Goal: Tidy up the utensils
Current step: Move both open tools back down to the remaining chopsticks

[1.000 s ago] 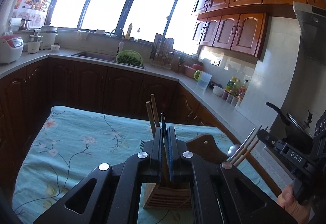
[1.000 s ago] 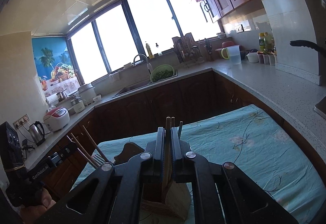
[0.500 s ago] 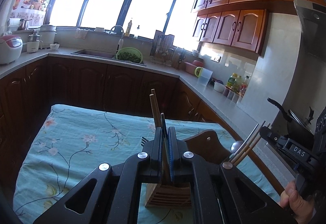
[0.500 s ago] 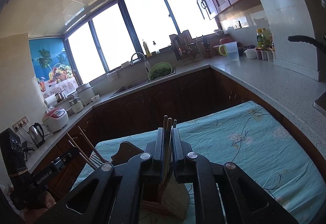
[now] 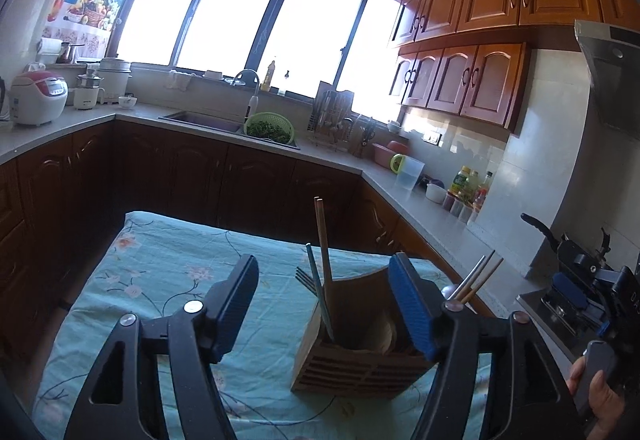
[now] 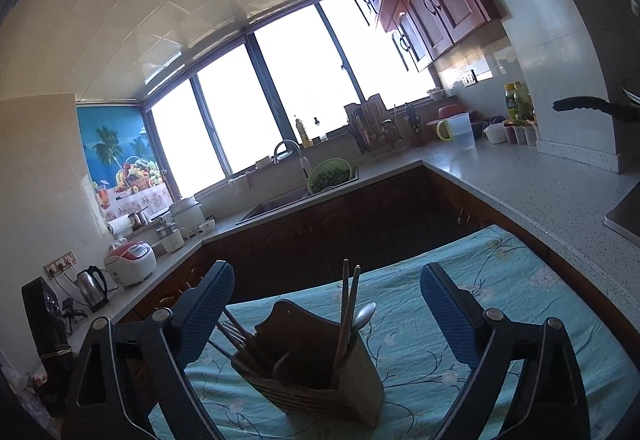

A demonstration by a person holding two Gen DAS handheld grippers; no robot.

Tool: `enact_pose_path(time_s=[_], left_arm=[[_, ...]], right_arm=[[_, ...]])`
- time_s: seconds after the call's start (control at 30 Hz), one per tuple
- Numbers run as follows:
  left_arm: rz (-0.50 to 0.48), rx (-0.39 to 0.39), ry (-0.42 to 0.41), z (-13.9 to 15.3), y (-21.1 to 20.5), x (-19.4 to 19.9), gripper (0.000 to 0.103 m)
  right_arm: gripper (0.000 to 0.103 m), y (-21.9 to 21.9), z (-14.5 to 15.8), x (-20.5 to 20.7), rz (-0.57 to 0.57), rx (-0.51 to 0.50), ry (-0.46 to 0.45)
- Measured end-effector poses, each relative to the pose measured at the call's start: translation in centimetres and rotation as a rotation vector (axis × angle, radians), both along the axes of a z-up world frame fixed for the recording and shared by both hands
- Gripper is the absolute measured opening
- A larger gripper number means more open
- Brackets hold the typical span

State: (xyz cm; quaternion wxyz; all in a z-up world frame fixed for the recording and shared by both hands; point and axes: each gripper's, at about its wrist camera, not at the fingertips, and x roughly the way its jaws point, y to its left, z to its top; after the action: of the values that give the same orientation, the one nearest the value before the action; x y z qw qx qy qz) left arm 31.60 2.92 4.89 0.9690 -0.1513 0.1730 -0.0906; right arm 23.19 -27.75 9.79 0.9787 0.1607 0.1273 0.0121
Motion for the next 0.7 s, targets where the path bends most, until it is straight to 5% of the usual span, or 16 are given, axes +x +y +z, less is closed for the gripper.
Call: enact_pose_path(time_s=[0.7], left_arm=[[-0.017,-0.019,0.129,-2.1,1.0,-12.0,0.082]], right_arm=[[0.101,0.5,-5.8,-10.4,-0.006,-0.01,0.161]])
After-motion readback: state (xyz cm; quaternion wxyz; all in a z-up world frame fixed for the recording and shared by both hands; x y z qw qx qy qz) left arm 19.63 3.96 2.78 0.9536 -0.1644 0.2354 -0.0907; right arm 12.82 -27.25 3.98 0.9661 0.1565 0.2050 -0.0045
